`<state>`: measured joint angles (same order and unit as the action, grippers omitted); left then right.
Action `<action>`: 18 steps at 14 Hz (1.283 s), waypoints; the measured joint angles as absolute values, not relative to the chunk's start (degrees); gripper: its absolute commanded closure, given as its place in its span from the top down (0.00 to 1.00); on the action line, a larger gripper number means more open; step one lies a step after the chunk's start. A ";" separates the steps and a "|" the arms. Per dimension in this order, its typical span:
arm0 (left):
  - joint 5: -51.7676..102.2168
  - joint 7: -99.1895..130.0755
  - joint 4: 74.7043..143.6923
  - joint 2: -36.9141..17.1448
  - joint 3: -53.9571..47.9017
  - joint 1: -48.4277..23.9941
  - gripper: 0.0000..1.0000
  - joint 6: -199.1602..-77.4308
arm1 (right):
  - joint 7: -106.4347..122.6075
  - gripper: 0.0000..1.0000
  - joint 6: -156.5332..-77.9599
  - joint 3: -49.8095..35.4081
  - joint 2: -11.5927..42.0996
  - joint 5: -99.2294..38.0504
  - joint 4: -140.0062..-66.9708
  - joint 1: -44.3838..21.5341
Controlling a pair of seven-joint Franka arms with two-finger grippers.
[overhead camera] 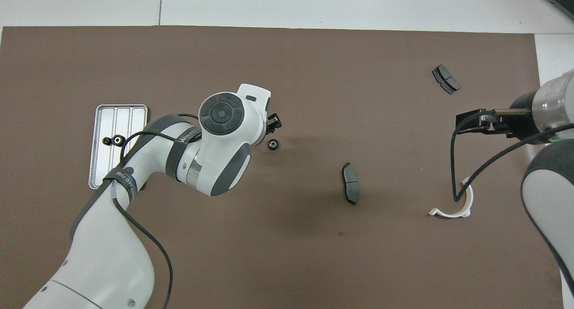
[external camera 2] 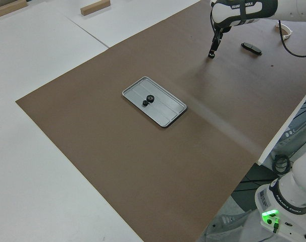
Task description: Place bearing gear from tray to pile
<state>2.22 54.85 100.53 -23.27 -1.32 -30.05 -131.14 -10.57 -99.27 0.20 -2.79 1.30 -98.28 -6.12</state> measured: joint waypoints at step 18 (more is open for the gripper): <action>2.22 13.45 108.82 -18.14 -1.07 -0.18 0.74 -126.96 | -30.40 1.00 -112.87 -0.21 22.57 1.39 -87.66 -30.16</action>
